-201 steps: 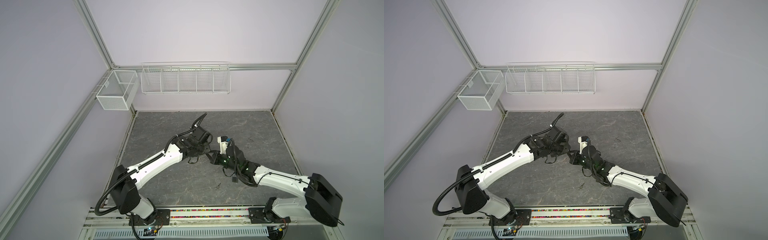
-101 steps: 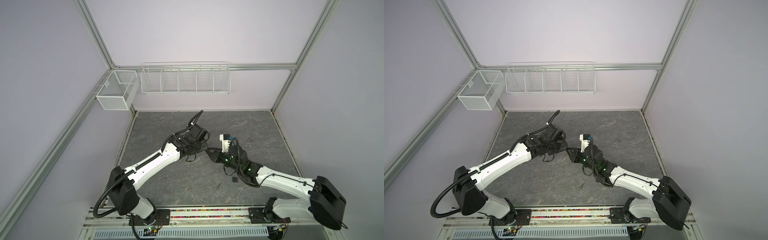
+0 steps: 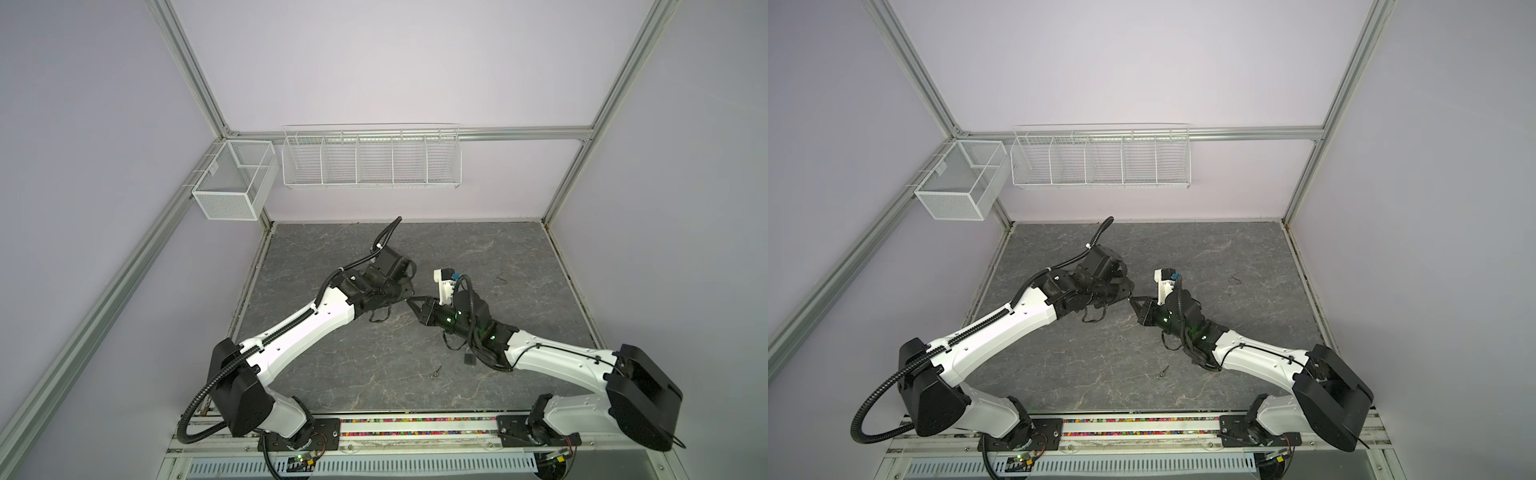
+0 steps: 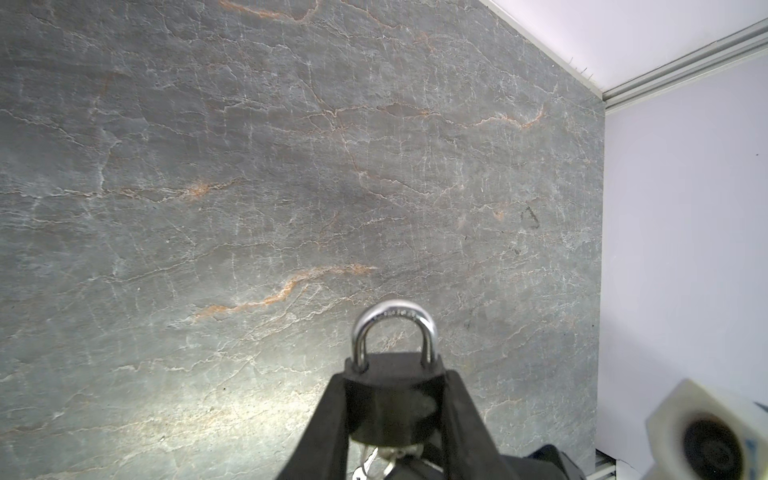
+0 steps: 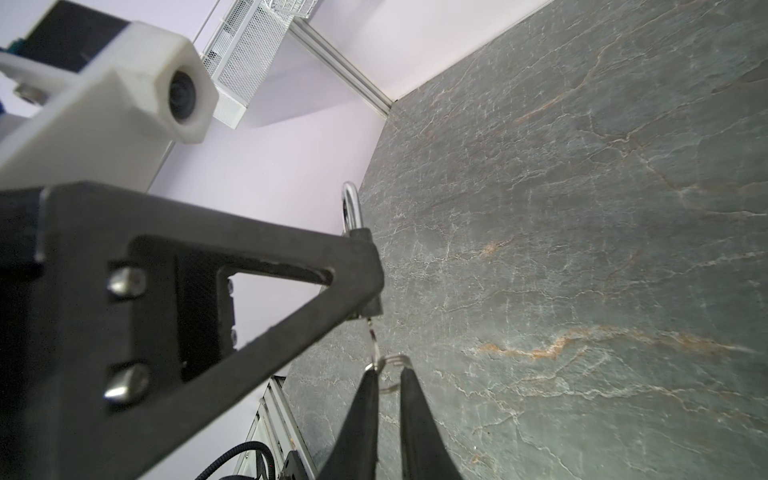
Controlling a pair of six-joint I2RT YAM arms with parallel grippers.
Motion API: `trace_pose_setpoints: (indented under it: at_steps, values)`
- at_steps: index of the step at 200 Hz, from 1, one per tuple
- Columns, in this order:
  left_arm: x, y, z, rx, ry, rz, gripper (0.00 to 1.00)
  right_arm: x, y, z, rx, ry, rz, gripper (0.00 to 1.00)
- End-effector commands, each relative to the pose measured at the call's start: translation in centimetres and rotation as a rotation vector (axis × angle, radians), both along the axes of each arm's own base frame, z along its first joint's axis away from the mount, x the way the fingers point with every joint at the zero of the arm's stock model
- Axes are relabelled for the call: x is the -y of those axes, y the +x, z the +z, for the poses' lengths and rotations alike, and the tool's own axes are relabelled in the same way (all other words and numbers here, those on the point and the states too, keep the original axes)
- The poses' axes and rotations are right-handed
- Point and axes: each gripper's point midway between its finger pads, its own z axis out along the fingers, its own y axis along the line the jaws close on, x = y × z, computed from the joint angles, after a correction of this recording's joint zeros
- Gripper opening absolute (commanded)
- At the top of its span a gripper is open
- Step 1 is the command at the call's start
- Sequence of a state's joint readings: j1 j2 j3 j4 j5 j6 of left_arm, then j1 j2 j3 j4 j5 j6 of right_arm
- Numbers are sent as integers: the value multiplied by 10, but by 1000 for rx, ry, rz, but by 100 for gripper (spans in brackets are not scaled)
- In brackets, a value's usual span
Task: Unlock with the key
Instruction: 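Push the key into the padlock bottom with the right gripper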
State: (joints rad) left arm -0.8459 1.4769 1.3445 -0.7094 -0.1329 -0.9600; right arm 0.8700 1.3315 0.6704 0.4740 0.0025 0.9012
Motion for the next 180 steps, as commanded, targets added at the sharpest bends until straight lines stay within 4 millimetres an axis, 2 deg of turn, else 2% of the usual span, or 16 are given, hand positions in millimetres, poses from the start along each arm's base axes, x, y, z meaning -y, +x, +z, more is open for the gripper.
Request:
trace_pose_setpoints:
  at_steps: [1,61,125,142,154,180]
  values:
    - [1,2,17,34,-34,-1,0,-3,4,21,31,54,3,15]
    - [5,-3,13,15,-35,-24,0,1,4,24,46,41,-11,6]
    - [19,-30,4,-20,-31,-85,0,5,15,42,81,64,-35,6]
    - [18,-29,6,-7,-48,-74,0,4,12,46,85,58,-21,6]
    - [15,-24,12,14,-50,-57,0,6,10,42,72,41,-19,7]
    - [13,-14,23,45,-57,-30,0,11,7,35,61,27,-27,17]
